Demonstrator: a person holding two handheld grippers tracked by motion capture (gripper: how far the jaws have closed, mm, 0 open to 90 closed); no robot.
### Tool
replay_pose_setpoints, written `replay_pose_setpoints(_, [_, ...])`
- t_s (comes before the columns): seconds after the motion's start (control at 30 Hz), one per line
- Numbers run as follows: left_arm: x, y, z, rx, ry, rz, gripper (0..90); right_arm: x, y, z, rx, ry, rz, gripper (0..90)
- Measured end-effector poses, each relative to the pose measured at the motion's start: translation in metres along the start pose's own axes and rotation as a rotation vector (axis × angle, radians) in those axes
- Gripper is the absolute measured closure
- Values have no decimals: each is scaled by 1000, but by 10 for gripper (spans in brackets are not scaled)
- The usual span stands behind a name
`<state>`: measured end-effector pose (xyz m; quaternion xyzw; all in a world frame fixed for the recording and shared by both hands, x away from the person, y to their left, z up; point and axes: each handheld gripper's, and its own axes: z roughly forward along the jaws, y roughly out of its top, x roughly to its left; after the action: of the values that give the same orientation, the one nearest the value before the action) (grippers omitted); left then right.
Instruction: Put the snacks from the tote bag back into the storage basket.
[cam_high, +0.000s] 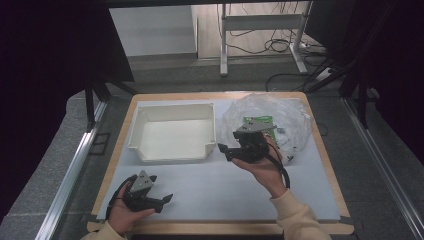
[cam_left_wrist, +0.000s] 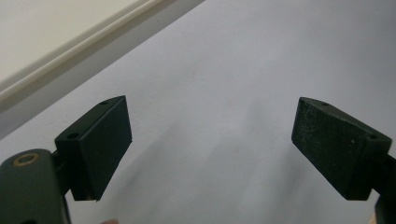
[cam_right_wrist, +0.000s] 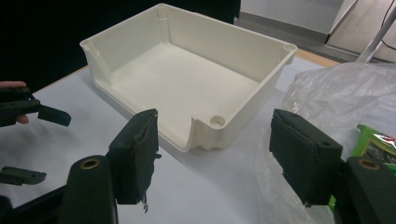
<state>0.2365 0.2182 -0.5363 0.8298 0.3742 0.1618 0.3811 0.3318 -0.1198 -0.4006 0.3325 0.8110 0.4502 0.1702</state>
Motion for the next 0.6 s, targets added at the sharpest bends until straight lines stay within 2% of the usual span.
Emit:
replay_pose_setpoints(0.4, [0,0,0,0,3,-1,122,-10,7,-8,-25,-22,19,340])
replay_pose_setpoints(0.6, [-1,0,1,2,4,-2,122,-21,8,-9,-29,-35,42,344])
